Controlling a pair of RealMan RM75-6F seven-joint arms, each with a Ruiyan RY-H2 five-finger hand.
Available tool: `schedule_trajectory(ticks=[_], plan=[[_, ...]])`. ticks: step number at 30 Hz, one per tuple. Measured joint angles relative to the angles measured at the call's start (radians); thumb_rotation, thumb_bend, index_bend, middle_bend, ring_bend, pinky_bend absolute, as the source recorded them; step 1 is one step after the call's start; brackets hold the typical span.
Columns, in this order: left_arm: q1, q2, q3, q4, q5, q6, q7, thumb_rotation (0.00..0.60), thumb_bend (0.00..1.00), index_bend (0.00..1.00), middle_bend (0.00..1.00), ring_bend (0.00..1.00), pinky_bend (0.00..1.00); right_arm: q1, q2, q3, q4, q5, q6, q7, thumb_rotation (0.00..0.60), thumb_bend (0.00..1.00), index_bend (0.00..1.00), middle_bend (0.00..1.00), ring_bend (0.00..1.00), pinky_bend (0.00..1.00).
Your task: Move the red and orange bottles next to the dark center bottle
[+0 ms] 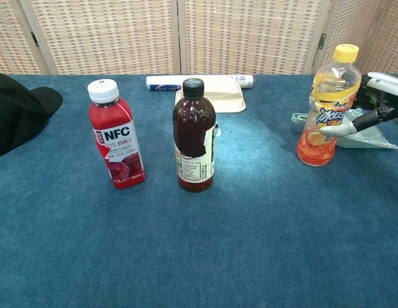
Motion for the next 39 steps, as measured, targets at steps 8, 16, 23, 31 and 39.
schedule_trajectory(ticks=[8, 16, 23, 31, 39], plan=[[0.004, 0.001, -0.004, -0.001, 0.0, -0.003, -0.002, 0.6, 0.04, 0.09, 0.03, 0.08, 0.19, 0.002, -0.035, -0.009, 0.054, -0.013, 0.028, 0.019, 0.6, 0.14, 0.38, 0.42, 0.35, 0.51], [0.005, 0.0, -0.007, -0.001, -0.003, -0.014, 0.004, 0.6, 0.04, 0.09, 0.03, 0.08, 0.19, -0.007, -0.05, -0.01, 0.076, -0.033, 0.081, 0.052, 0.6, 0.21, 0.45, 0.47, 0.41, 0.56], [0.005, -0.002, -0.01, 0.0, -0.005, -0.021, 0.009, 0.6, 0.04, 0.09, 0.03, 0.08, 0.19, -0.018, -0.049, -0.017, 0.065, -0.053, 0.119, 0.087, 0.6, 0.22, 0.47, 0.49, 0.42, 0.57], [0.007, -0.004, -0.014, 0.0, -0.01, -0.026, 0.014, 0.6, 0.04, 0.09, 0.03, 0.08, 0.19, -0.011, -0.049, -0.032, 0.02, -0.08, 0.125, 0.119, 0.6, 0.22, 0.47, 0.49, 0.43, 0.58], [0.009, -0.002, -0.016, -0.002, -0.011, -0.025, 0.013, 0.6, 0.04, 0.09, 0.03, 0.08, 0.19, 0.015, -0.075, -0.036, 0.001, -0.091, 0.113, 0.107, 0.6, 0.22, 0.47, 0.49, 0.43, 0.58]])
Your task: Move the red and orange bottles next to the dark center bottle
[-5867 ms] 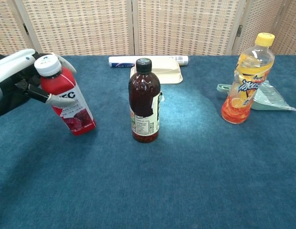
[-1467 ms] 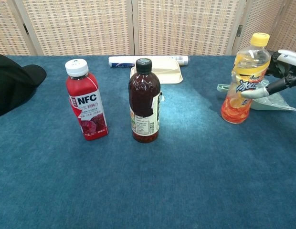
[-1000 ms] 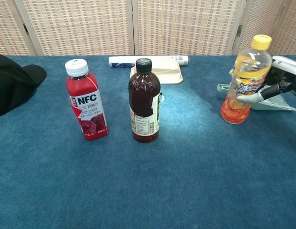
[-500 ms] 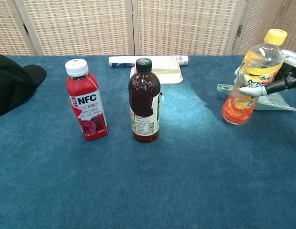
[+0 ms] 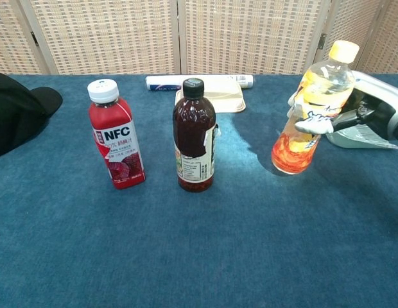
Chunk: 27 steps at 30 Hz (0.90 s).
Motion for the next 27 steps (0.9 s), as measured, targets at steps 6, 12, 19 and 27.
schedule_trajectory(ticks=[6, 12, 19, 27], plan=[[0.003, -0.001, -0.003, 0.001, 0.001, 0.005, 0.002, 0.6, 0.04, 0.09, 0.03, 0.08, 0.19, 0.015, -0.022, -0.007, -0.01, 0.003, -0.019, -0.014, 0.6, 0.22, 0.47, 0.49, 0.43, 0.58], [0.006, -0.006, -0.013, 0.01, 0.003, 0.025, -0.013, 0.6, 0.04, 0.15, 0.06, 0.09, 0.19, 0.028, -0.042, -0.017, -0.011, 0.002, -0.038, -0.027, 0.6, 0.22, 0.47, 0.49, 0.43, 0.58], [0.01, -0.005, -0.021, 0.01, -0.007, 0.029, -0.016, 0.6, 0.04, 0.15, 0.06, 0.09, 0.19, 0.039, -0.053, -0.021, -0.015, -0.001, -0.042, -0.039, 0.6, 0.22, 0.47, 0.49, 0.43, 0.58], [0.011, -0.006, -0.02, 0.009, -0.005, 0.027, -0.009, 0.6, 0.04, 0.16, 0.07, 0.09, 0.19, 0.041, -0.052, -0.026, -0.026, -0.005, -0.037, -0.046, 0.6, 0.22, 0.47, 0.49, 0.43, 0.58]])
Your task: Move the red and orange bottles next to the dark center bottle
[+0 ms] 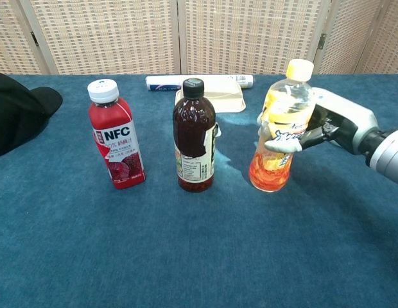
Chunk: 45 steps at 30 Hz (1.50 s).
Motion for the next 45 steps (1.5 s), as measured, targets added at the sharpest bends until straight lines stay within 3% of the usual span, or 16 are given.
schedule_trajectory(ticks=[6, 10, 15, 21, 25, 37, 45], plan=[[-0.001, 0.0, 0.0, 0.001, -0.002, -0.006, 0.005, 0.6, 0.04, 0.16, 0.07, 0.09, 0.19, 0.003, 0.001, -0.007, 0.002, -0.002, -0.004, -0.021, 0.6, 0.2, 0.47, 0.49, 0.43, 0.58], [0.0, 0.0, -0.001, 0.001, -0.001, -0.004, 0.005, 0.6, 0.04, 0.16, 0.07, 0.09, 0.19, 0.003, -0.002, -0.013, 0.012, -0.01, 0.008, -0.054, 0.6, 0.1, 0.47, 0.45, 0.42, 0.58], [0.0, -0.001, -0.001, 0.001, 0.0, -0.006, 0.008, 0.6, 0.04, 0.16, 0.07, 0.09, 0.19, 0.001, 0.013, -0.024, 0.0, -0.025, 0.018, -0.083, 0.6, 0.01, 0.33, 0.34, 0.35, 0.58], [0.0, -0.003, -0.001, 0.001, 0.0, -0.008, 0.014, 0.6, 0.04, 0.16, 0.07, 0.09, 0.19, -0.003, 0.056, -0.038, -0.048, -0.038, 0.025, -0.133, 0.6, 0.0, 0.09, 0.16, 0.22, 0.51], [0.001, -0.004, 0.0, 0.002, 0.002, -0.008, 0.018, 0.6, 0.04, 0.16, 0.07, 0.09, 0.19, -0.014, 0.081, -0.044, -0.076, -0.046, 0.052, -0.198, 0.6, 0.0, 0.04, 0.13, 0.19, 0.48], [0.001, -0.007, 0.002, 0.023, 0.023, 0.003, 0.03, 0.6, 0.04, 0.18, 0.1, 0.11, 0.19, -0.115, 0.193, -0.068, -0.204, -0.035, 0.182, -0.468, 0.6, 0.0, 0.05, 0.19, 0.18, 0.46], [0.003, 0.003, 0.006, 0.029, 0.042, 0.023, 0.027, 0.6, 0.04, 0.22, 0.13, 0.14, 0.22, -0.236, 0.291, -0.1, -0.277, -0.026, 0.332, -0.641, 0.6, 0.0, 0.28, 0.31, 0.21, 0.46]])
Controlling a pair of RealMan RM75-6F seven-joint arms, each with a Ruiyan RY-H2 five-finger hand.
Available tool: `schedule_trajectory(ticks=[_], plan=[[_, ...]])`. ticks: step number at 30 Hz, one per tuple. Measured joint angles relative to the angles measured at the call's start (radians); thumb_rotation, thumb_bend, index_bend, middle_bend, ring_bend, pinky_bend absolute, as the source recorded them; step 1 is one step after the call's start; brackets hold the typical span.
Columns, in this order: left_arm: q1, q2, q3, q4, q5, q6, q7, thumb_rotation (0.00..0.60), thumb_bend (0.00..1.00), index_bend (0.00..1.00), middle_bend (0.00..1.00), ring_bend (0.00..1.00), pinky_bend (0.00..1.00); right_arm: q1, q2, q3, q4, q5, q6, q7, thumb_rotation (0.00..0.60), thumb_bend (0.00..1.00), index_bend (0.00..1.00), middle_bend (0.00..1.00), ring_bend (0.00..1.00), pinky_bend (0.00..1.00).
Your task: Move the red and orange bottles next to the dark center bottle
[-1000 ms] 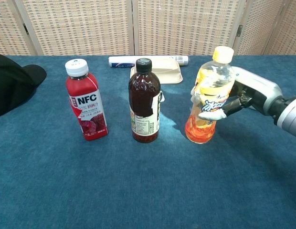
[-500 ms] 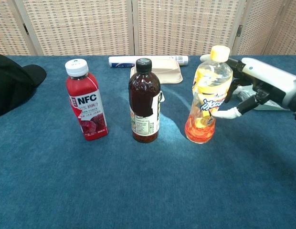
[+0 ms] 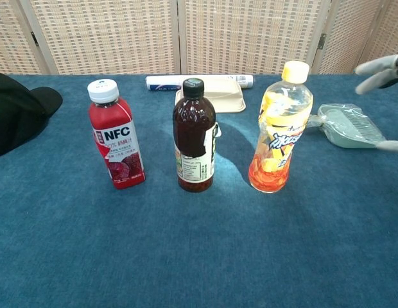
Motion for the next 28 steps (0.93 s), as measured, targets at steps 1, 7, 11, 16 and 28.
schedule_trajectory(ticks=[1, 7, 11, 16, 28], plan=[[0.001, 0.001, 0.0, 0.001, 0.002, 0.005, 0.001, 0.6, 0.04, 0.22, 0.14, 0.15, 0.23, -0.021, 0.016, -0.005, -0.015, 0.001, 0.025, -0.035, 0.6, 0.0, 0.29, 0.31, 0.21, 0.46], [0.011, 0.011, -0.005, 0.0, 0.005, 0.031, 0.005, 0.6, 0.04, 0.25, 0.18, 0.17, 0.26, -0.142, 0.131, -0.043, -0.137, 0.029, 0.128, -0.218, 0.6, 0.0, 0.29, 0.32, 0.22, 0.46], [0.013, 0.013, -0.008, 0.002, 0.0, 0.032, 0.013, 0.6, 0.04, 0.26, 0.2, 0.19, 0.27, -0.211, 0.18, -0.067, -0.171, 0.042, 0.183, -0.242, 0.6, 0.01, 0.31, 0.34, 0.22, 0.46], [0.011, 0.012, -0.011, 0.009, -0.015, 0.013, 0.023, 0.6, 0.04, 0.26, 0.21, 0.19, 0.27, -0.258, 0.2, -0.074, -0.146, 0.046, 0.219, -0.185, 0.6, 0.03, 0.32, 0.35, 0.22, 0.46], [-0.008, -0.006, -0.002, 0.025, -0.014, -0.041, 0.045, 0.6, 0.04, 0.26, 0.23, 0.19, 0.28, -0.298, 0.246, -0.043, -0.119, 0.031, 0.226, -0.066, 0.6, 0.05, 0.32, 0.35, 0.22, 0.46]])
